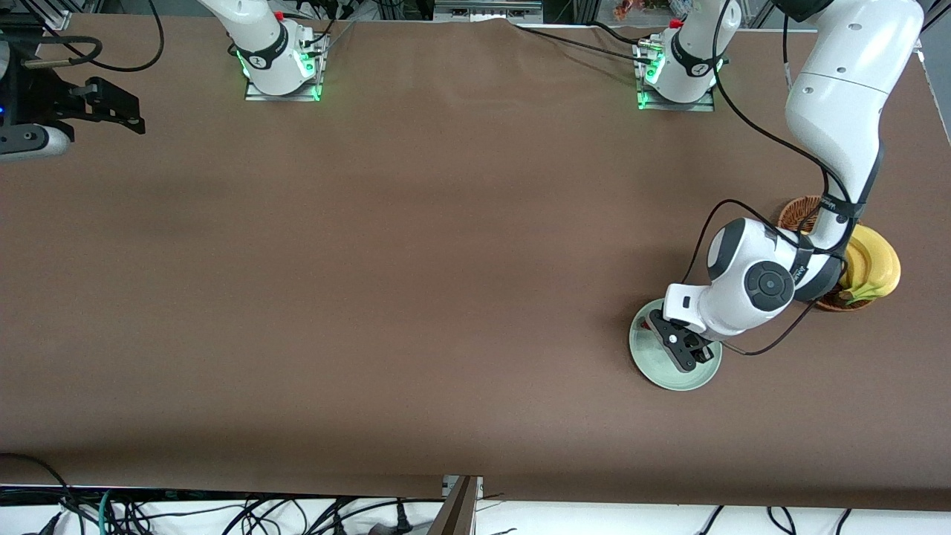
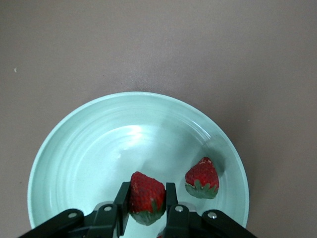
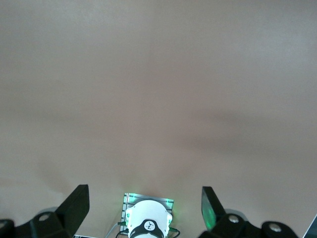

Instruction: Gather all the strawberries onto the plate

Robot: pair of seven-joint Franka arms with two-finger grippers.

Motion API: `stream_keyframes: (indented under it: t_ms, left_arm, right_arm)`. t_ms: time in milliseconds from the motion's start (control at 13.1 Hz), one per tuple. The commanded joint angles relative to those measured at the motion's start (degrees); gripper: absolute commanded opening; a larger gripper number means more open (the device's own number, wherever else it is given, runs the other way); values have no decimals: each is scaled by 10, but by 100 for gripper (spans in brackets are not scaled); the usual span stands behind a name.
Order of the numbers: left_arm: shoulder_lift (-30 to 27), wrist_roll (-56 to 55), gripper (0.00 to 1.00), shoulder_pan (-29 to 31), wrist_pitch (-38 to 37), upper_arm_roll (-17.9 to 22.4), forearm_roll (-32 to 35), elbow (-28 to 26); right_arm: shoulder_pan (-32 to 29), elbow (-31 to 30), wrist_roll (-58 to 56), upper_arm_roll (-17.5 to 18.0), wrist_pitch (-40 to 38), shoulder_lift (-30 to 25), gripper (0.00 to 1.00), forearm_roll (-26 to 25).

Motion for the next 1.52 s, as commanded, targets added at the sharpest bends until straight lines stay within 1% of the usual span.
stream_keyframes:
  t_ms: [0, 76, 152, 228, 304, 533, 609, 761, 1065, 1141, 1293, 1446]
  left_arm:
    - [2, 20, 13, 2, -7, -6, -12, 14]
    - [2, 19, 30, 2, -7, -6, -12, 15]
    - [1, 16, 55, 2, -7, -6, -12, 16]
    - [0, 16, 84, 3, -7, -6, -13, 16]
    - [-1, 14, 100, 6, -7, -6, -14, 16]
    - [-16, 9, 100, 11, -26, -8, -21, 17]
    - [-27, 3, 100, 8, -57, -8, -33, 18]
    - [-47, -49, 100, 5, -119, -8, -38, 38]
    - [-77, -150, 100, 3, -264, -26, -38, 114]
    - [-94, -165, 100, 3, -306, -37, -38, 136]
    - [-133, -237, 100, 3, -397, -43, -37, 163]
    - [-175, -303, 100, 3, -439, -45, -37, 167]
  right_arm:
    - [-5, -7, -6, 8, 5, -7, 100, -10]
    - [-5, -7, -5, 8, 7, -6, 100, -9]
    - [-5, -7, -3, 8, 8, -3, 100, -8]
    - [-5, -7, -1, 8, 8, -3, 100, -8]
    - [-5, -7, -1, 8, 8, -2, 100, -6]
    - [-3, -7, 0, 8, 7, -1, 100, -7]
    - [-4, -7, 0, 8, 7, -1, 100, -7]
    - [-4, -6, -1, 8, 7, -1, 100, -8]
    - [-2, -6, 4, 9, 6, -1, 100, -8]
    - [-1, -6, 17, 9, 7, -1, 100, -7]
    - [5, -2, 26, 10, 6, 0, 100, -8]
    - [6, 6, 22, 10, 4, 9, 100, -8]
